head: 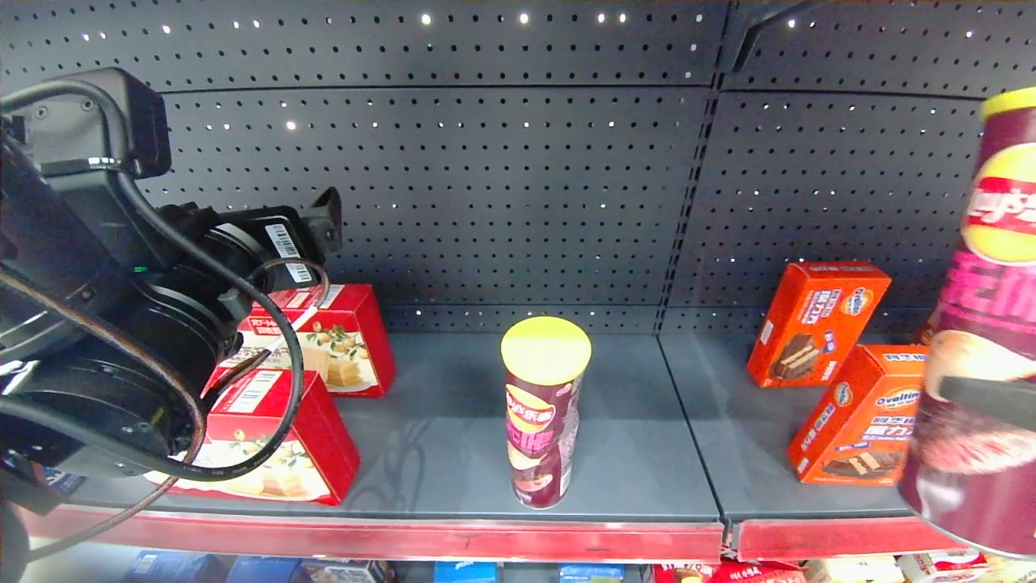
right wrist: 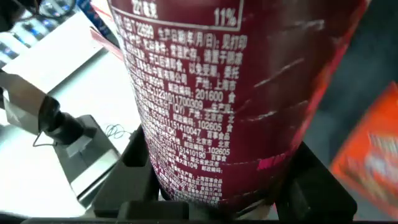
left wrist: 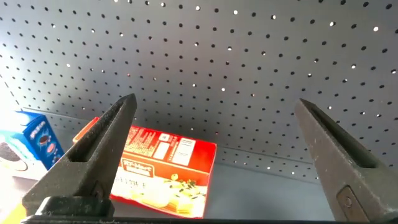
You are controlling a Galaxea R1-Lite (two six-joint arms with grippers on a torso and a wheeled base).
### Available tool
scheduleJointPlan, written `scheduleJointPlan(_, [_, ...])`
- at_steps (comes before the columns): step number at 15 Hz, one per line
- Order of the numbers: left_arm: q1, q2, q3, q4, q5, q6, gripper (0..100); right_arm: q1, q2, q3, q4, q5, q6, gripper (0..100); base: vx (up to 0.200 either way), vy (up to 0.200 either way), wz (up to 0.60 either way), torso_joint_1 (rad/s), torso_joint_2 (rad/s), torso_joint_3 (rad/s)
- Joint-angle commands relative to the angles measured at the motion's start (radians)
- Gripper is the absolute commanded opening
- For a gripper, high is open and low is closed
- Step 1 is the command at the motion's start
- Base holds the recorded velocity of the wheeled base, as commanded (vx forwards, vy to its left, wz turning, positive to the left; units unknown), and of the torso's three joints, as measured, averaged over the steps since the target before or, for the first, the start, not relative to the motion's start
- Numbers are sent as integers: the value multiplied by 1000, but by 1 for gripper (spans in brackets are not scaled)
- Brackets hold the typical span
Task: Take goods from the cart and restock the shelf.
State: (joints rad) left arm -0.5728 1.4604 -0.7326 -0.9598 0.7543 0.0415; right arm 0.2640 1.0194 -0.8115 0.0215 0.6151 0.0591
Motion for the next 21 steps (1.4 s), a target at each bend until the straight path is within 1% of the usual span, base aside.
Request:
scheduleJointPlan(1, [8,1,2,-2,0,0,100,132,235,28,-207,-58,11,0,0,0,0,0,0,0])
scheduleJointPlan(2, [13,1,1,-2,0,0,100,169,292,40,-293,-77,14,0,0,0,0,0,0,0])
scheduleJointPlan(3, [21,1,1,-2,2,1,100,213,358,48,-385,-100,48,0,0,0,0,0,0,0])
scheduleJointPlan(5, [31,1,1,-8,2,18,100,258,447,48,-540,-141,91,0,0,0,0,0,0,0])
scheduleJointPlan(6, [33,1,-1,-8,2,18,100,264,476,52,-597,-156,90,0,0,0,0,0,0,0])
scheduleJointPlan(7, [33,1,-1,-8,2,20,100,277,539,72,-747,-206,80,0,0,0,0,0,0,0])
scheduleJointPlan(9, [33,1,-2,-7,2,20,100,297,634,92,-959,-281,73,0,0,0,0,0,0,0])
scheduleJointPlan(11, [33,1,-2,-7,0,21,100,302,723,80,-1117,-356,48,0,0,0,0,0,0,0])
scheduleJointPlan(12, [33,1,-2,-7,0,21,100,304,757,77,-1174,-376,28,0,0,0,0,0,0,0])
scheduleJointPlan(13, [33,1,-2,-7,0,21,100,311,823,72,-1266,-414,-21,0,0,0,0,0,0,0])
scheduleJointPlan(14, [33,1,-2,-7,0,21,100,320,875,60,-1342,-436,-58,0,0,0,0,0,0,0])
scheduleJointPlan(16, [33,1,-1,-7,2,20,100,327,970,2,-1476,-469,-65,0,0,0,0,0,0,0])
scheduleJointPlan(17, [33,1,-1,-7,2,20,100,325,981,-15,-1479,-505,-68,0,0,0,0,0,0,0])
scheduleJointPlan(18, [33,1,-1,-5,2,21,100,327,981,-31,-1453,-532,-68,0,0,0,0,0,0,0])
scheduleJointPlan(20, [33,1,1,-4,2,20,100,333,978,-55,-1410,-543,-68,0,0,0,0,0,0,0])
scheduleJointPlan(21, [33,1,1,-2,2,21,100,337,973,-63,-1382,-571,-68,0,0,0,0,0,0,0])
